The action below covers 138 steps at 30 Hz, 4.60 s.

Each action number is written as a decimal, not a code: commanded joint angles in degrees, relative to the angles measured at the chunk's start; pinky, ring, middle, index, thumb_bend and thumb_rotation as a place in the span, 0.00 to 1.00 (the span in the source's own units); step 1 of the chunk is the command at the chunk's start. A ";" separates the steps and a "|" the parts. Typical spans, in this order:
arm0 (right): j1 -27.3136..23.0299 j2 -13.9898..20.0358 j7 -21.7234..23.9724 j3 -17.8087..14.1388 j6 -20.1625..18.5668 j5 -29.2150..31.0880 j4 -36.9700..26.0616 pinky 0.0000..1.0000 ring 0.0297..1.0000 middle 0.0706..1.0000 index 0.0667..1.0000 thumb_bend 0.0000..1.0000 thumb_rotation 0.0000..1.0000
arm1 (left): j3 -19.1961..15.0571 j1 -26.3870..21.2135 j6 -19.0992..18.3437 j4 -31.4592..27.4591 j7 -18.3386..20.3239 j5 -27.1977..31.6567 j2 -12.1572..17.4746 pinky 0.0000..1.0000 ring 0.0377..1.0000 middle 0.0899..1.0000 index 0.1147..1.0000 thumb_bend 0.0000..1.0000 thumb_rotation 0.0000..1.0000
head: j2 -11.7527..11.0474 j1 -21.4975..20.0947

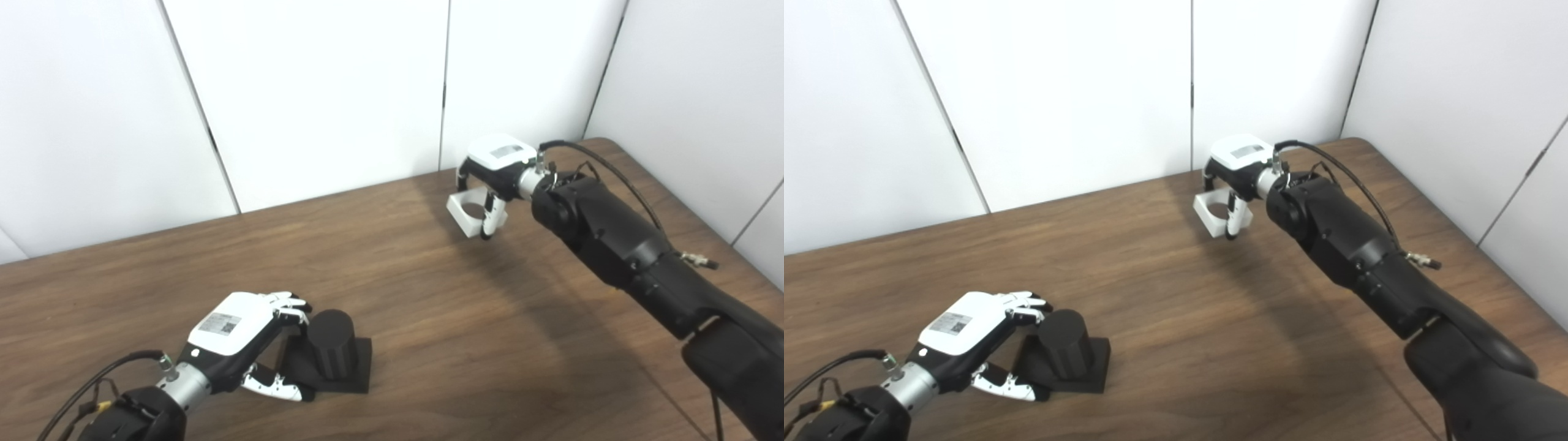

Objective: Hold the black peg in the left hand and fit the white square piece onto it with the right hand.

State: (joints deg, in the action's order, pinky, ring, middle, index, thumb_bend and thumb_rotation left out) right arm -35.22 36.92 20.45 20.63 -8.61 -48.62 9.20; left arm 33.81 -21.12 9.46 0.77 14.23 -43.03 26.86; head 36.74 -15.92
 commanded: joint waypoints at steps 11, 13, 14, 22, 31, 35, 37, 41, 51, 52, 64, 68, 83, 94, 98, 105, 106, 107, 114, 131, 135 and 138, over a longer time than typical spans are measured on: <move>-2.12 1.10 5.19 -2.08 3.55 1.83 -12.49 0.78 0.81 0.74 0.44 0.52 0.14 | 2.94 1.53 -1.50 2.35 6.39 -3.86 -0.32 0.82 0.88 0.81 0.42 0.52 0.07 | 2.75 7.49; -2.03 0.69 6.25 -2.43 3.35 2.71 -14.20 0.78 0.81 0.74 0.44 0.52 0.14 | 2.75 1.37 -1.53 2.67 6.23 -3.53 -0.75 0.81 0.87 0.81 0.42 0.52 0.07 | 2.96 8.56; -1.98 0.52 6.53 -2.57 3.50 3.10 -14.87 0.78 0.81 0.74 0.44 0.52 0.14 | 2.68 1.30 -1.64 2.73 6.32 -3.47 -0.90 0.81 0.87 0.81 0.42 0.52 0.07 | 2.96 8.56; -1.84 -0.21 10.07 -2.93 3.76 4.90 -21.12 0.76 0.79 0.72 0.44 0.52 0.14 | 2.82 0.53 -2.06 3.15 6.73 -3.68 -1.88 0.80 0.87 0.82 0.42 0.52 0.07 | 3.97 12.14; -2.37 -0.83 15.31 -3.37 4.24 8.01 -26.19 0.73 0.77 0.72 0.44 0.52 0.14 | 2.93 0.05 -2.09 3.67 6.21 -3.95 -2.68 0.79 0.86 0.82 0.42 0.52 0.07 | 4.48 13.59; -2.40 -1.35 17.68 -3.65 4.09 9.34 -28.33 0.71 0.77 0.72 0.44 0.52 0.14 | 2.93 -0.09 -2.07 3.76 6.33 -3.93 -2.67 0.78 0.87 0.82 0.42 0.52 0.07 | 4.61 13.62; -2.39 -1.89 19.25 -3.68 3.56 10.53 -30.05 0.69 0.77 0.72 0.44 0.52 0.14 | 2.93 -0.10 -2.42 3.55 6.72 -3.94 -2.69 0.79 0.87 0.82 0.42 0.52 0.07 | 4.78 13.68; -2.52 -2.99 22.20 -3.33 2.70 12.16 -33.11 0.67 0.76 0.72 0.44 0.52 0.14 | 3.06 -0.21 -2.80 3.39 7.11 -4.19 -2.80 0.79 0.87 0.82 0.42 0.52 0.07 | 4.78 13.67; -1.82 -6.69 25.35 -2.57 1.71 13.22 -36.96 0.68 0.75 0.70 0.44 0.52 0.13 | 3.10 -0.65 -3.29 3.37 7.70 -4.28 -3.31 0.79 0.87 0.82 0.42 0.52 0.07 | 4.93 14.05; -1.60 -7.03 25.50 -2.44 1.71 13.21 -37.17 0.68 0.75 0.70 0.44 0.52 0.13 | 3.04 -0.68 -3.32 3.39 7.80 -4.22 -3.37 0.79 0.87 0.82 0.42 0.52 0.07 | 4.96 14.12; 0.43 -9.91 26.99 -0.92 0.92 12.52 -38.89 0.74 0.77 0.71 0.44 0.52 0.13 | 2.77 -0.54 -3.71 2.95 8.15 -4.21 -3.77 0.79 0.87 0.82 0.42 0.52 0.07 | 5.41 14.36; 0.90 -11.02 26.28 -0.58 2.15 12.69 -38.02 0.72 0.76 0.71 0.44 0.52 0.13 | 2.88 -0.59 -3.92 2.90 8.26 -4.26 -3.95 0.80 0.87 0.82 0.42 0.52 0.07 | 5.50 14.48; 0.46 -13.04 25.59 1.29 3.97 11.84 -34.43 0.72 0.76 0.71 0.44 0.52 0.13 | 3.31 -0.59 -4.82 1.79 8.87 -4.56 -4.26 0.78 0.87 0.83 0.42 0.52 0.07 | 5.98 14.94; 0.73 -13.96 24.43 2.05 5.83 11.42 -31.30 0.74 0.76 0.71 0.44 0.52 0.13 | 3.32 -0.32 -4.91 1.05 8.63 -4.80 -4.80 0.78 0.86 0.83 0.43 0.52 0.07 | 6.39 15.49; 0.54 -14.15 24.91 2.16 4.89 11.26 -30.91 0.76 0.77 0.71 0.44 0.52 0.13 | 3.12 -0.14 -4.84 1.06 8.42 -4.51 -4.84 0.78 0.86 0.82 0.42 0.52 0.07 | 6.47 15.64; 0.65 -14.08 24.84 2.85 5.33 10.73 -29.93 0.75 0.77 0.72 0.44 0.52 0.13 | 3.30 -0.19 -5.67 0.54 9.17 -4.80 -4.94 0.79 0.87 0.83 0.42 0.52 0.07 | 6.60 15.67; 0.71 -14.06 24.77 2.91 5.41 10.79 -29.79 0.75 0.77 0.72 0.44 0.52 0.13 | 3.29 -0.16 -5.69 0.49 9.15 -4.75 -4.94 0.79 0.87 0.83 0.43 0.52 0.07 | 6.69 15.69; 0.77 -14.02 24.64 3.05 5.62 10.78 -29.55 0.75 0.77 0.72 0.44 0.52 0.13 | 3.28 -0.15 -5.76 0.40 9.20 -4.72 -4.95 0.80 0.87 0.83 0.43 0.52 0.07 | 6.69 15.69; 0.82 -13.52 24.19 3.56 6.16 11.09 -28.50 0.74 0.76 0.72 0.44 0.52 0.13 | 3.16 -0.10 -5.78 0.29 9.04 -4.57 -4.97 0.79 0.87 0.82 0.42 0.52 0.07 | 6.96 15.68; 1.40 -10.80 25.94 4.48 6.39 11.27 -29.30 0.76 0.76 0.72 0.44 0.52 0.13 | 3.03 -0.57 -6.19 0.47 9.17 -4.08 -4.96 0.80 0.88 0.83 0.42 0.52 0.07 | 7.70 15.94; 1.61 -10.34 26.07 4.57 6.23 11.89 -29.51 0.76 0.76 0.72 0.44 0.52 0.13 | 2.83 -0.66 -6.17 0.56 9.18 -3.73 -4.95 0.81 0.89 0.83 0.42 0.52 0.07 | 7.70 15.94; 1.63 -10.03 26.14 4.62 6.28 12.08 -29.64 0.76 0.76 0.72 0.44 0.52 0.13 | 2.69 -0.60 -6.05 0.49 9.28 -3.61 -4.94 0.81 0.89 0.83 0.42 0.52 0.07 | 7.70 15.94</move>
State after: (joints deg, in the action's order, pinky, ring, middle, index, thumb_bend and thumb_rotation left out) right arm -31.88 25.70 45.71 25.59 -2.97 -36.86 -20.12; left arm 34.31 -23.08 3.01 -0.02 20.05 -44.62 21.58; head 44.38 0.00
